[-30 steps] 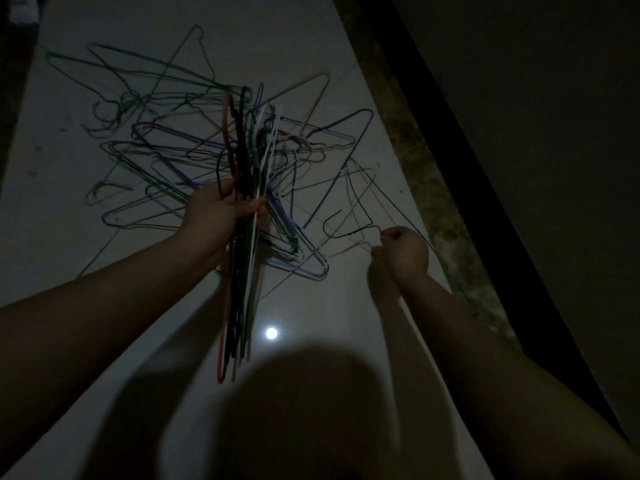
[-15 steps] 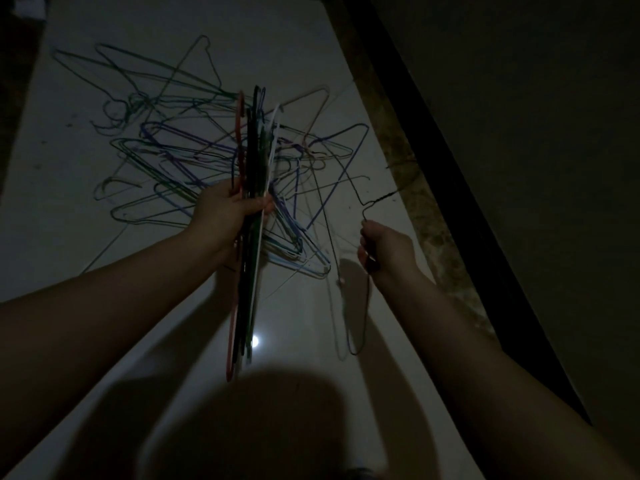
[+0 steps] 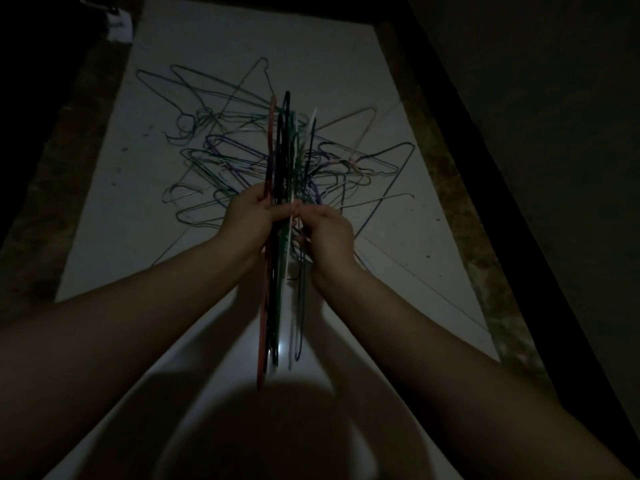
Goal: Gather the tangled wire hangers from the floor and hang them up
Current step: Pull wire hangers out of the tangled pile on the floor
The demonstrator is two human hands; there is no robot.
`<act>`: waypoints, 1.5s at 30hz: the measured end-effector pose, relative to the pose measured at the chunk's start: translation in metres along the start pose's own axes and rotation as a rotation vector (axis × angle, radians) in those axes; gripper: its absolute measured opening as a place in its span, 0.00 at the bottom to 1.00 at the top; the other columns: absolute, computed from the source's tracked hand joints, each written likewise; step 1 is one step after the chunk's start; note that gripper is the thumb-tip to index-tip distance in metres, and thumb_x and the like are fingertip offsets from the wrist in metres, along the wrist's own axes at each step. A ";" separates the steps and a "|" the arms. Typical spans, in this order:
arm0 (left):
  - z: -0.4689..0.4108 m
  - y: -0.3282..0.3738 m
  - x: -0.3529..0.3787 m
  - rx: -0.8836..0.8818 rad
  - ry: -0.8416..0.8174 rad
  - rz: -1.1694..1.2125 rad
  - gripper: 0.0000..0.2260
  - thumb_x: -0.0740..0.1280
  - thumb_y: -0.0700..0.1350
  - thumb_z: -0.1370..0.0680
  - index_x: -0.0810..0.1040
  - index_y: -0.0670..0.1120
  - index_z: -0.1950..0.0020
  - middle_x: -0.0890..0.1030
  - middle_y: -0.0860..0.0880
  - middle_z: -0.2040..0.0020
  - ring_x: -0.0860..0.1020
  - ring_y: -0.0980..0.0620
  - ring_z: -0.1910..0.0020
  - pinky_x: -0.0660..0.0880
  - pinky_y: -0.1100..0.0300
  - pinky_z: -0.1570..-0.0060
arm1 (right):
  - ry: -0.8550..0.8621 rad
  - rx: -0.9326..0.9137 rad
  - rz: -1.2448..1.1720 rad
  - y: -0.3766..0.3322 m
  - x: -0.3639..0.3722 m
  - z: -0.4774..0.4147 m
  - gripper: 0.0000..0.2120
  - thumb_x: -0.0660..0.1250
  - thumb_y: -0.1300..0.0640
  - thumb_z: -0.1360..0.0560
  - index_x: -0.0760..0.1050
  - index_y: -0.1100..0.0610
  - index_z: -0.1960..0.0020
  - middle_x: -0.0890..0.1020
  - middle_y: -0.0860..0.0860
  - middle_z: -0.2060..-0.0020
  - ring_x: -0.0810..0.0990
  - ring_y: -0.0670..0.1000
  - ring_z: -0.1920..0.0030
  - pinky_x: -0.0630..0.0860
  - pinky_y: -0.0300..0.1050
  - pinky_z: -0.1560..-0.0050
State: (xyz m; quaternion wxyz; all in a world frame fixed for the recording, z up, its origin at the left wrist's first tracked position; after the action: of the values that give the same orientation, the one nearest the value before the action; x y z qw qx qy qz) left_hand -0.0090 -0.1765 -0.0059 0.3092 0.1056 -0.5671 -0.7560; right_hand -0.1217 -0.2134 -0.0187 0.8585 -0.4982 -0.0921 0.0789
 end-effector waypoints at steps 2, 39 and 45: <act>0.000 0.000 -0.007 -0.001 0.008 0.011 0.11 0.66 0.30 0.26 0.76 0.47 0.54 0.81 0.46 0.53 0.80 0.49 0.53 0.77 0.61 0.55 | 0.000 -0.048 0.022 -0.002 0.007 0.001 0.05 0.64 0.64 0.23 0.75 0.61 0.59 0.76 0.51 0.67 0.73 0.45 0.67 0.71 0.33 0.67; -0.013 -0.017 -0.085 -0.049 0.163 -0.080 0.13 0.64 0.26 0.28 0.74 0.44 0.54 0.76 0.41 0.53 0.78 0.44 0.52 0.79 0.57 0.51 | 0.060 0.078 0.354 0.087 -0.027 -0.112 0.14 0.56 0.66 0.21 0.72 0.60 0.37 0.78 0.56 0.59 0.74 0.51 0.64 0.73 0.44 0.61; -0.013 -0.018 -0.091 -0.037 0.177 -0.076 0.13 0.63 0.25 0.27 0.74 0.43 0.55 0.78 0.44 0.58 0.81 0.49 0.58 0.80 0.58 0.55 | -0.073 0.166 0.374 0.081 -0.004 -0.121 0.19 0.51 0.67 0.19 0.64 0.60 0.29 0.74 0.55 0.62 0.71 0.49 0.68 0.67 0.33 0.79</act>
State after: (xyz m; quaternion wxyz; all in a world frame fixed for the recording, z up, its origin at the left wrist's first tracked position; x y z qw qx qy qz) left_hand 0.0635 -0.1306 -0.0443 0.3314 0.1878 -0.5191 -0.7651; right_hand -0.1000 -0.2761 -0.1483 0.8632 -0.4310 -0.0221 0.2620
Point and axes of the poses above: each hand's wrist, its own z-axis away from the middle knuckle, its own x-axis out of the palm, y = z × x, the point moved 9 cm from there along -z, towards the middle knuckle
